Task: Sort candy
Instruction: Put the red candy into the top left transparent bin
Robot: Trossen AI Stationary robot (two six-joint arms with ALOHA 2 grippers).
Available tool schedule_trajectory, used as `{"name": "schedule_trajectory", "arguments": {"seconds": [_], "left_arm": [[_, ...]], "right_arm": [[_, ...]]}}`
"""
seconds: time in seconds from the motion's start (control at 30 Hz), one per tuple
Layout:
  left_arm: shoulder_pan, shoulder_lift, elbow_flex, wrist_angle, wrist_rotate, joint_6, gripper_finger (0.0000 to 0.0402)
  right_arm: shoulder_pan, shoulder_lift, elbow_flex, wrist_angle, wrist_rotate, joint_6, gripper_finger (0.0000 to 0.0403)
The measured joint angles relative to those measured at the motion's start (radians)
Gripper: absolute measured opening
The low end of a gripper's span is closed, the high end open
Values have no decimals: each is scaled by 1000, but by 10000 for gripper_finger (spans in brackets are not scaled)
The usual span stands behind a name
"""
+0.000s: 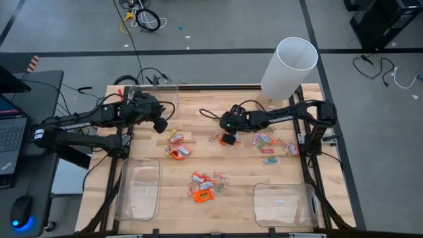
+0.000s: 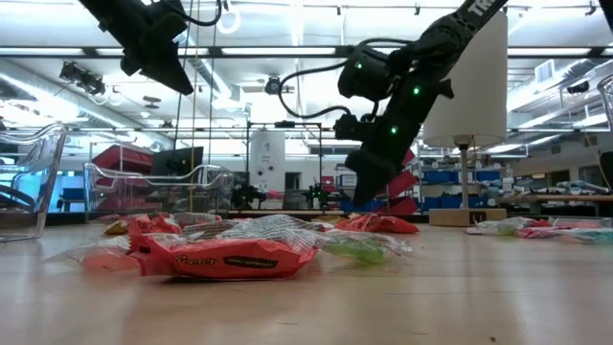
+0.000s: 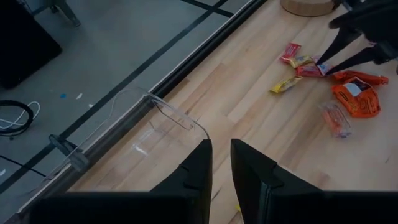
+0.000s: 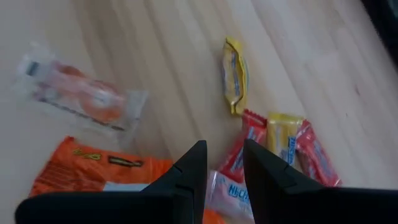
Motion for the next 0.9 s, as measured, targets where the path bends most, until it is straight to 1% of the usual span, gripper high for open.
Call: {"name": "schedule_trajectory", "arguments": {"seconds": [0.13, 0.27, 0.37, 0.9], "left_arm": [[0, 0, 0, -2, 0, 2, 63], [0, 0, 0, -1, 0, 5, 63], [0, 0, 0, 0, 0, 16, 63], [0, 0, 0, 0, 0, 24, 63]], "right_arm": [[0, 25, 0, 6, 38, 77, 91], [-4, 34, 0, 10, 52, 154, 91], [-13, 42, 0, 13, 52, 180, 91], [-26, 100, 1, 64, 48, 199, 90]]}}
